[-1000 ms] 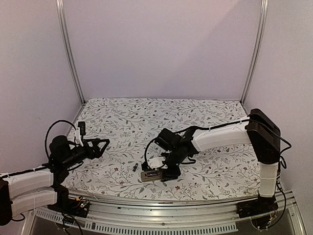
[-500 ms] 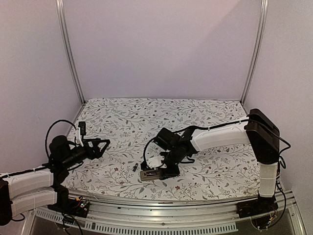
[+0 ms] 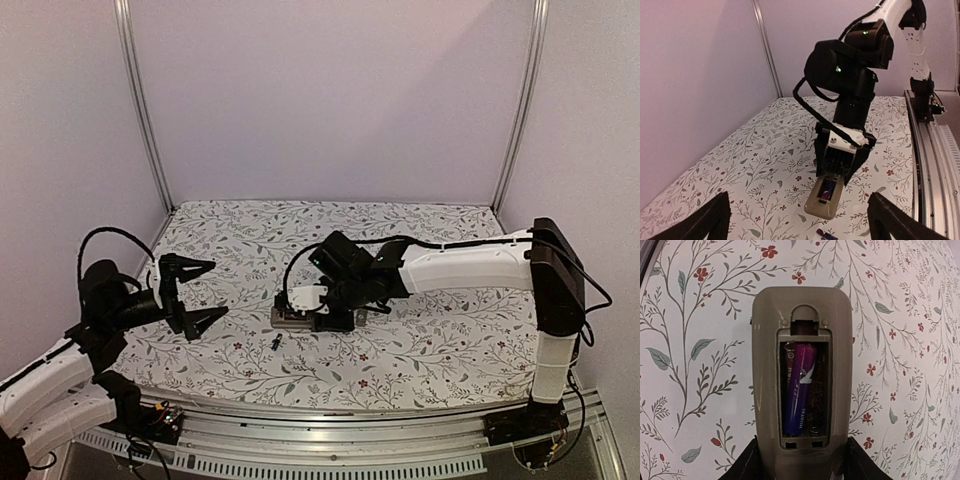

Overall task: Load the batteries into the remote control
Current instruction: Pick up the remote control without batteries from the center of the board, then pass from the right arm to the left

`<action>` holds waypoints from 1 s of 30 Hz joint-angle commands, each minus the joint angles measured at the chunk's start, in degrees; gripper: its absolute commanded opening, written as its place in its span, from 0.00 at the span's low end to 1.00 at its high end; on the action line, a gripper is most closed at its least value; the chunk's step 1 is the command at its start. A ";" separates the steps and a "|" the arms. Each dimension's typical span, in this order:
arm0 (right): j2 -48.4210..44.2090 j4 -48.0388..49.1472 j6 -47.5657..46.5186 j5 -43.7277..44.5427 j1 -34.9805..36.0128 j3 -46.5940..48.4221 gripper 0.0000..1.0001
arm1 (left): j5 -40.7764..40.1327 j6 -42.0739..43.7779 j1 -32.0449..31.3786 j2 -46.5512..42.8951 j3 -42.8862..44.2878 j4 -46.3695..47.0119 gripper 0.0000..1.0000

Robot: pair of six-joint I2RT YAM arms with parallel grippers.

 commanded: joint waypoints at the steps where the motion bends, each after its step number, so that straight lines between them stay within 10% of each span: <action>1: -4.77 4.56 -1.39 6.80 1.57 3.23 0.10 | 2.74 24.40 -5.51 -0.55 0.11 -12.12 0.97; 10: -4.98 4.59 -6.19 9.62 6.03 8.39 0.13 | -14.15 19.52 -10.77 4.46 -0.11 0.46 0.99; 30: -4.87 6.80 -10.98 7.44 9.07 10.93 0.12 | -2.07 24.54 -8.65 2.94 2.89 -6.25 0.76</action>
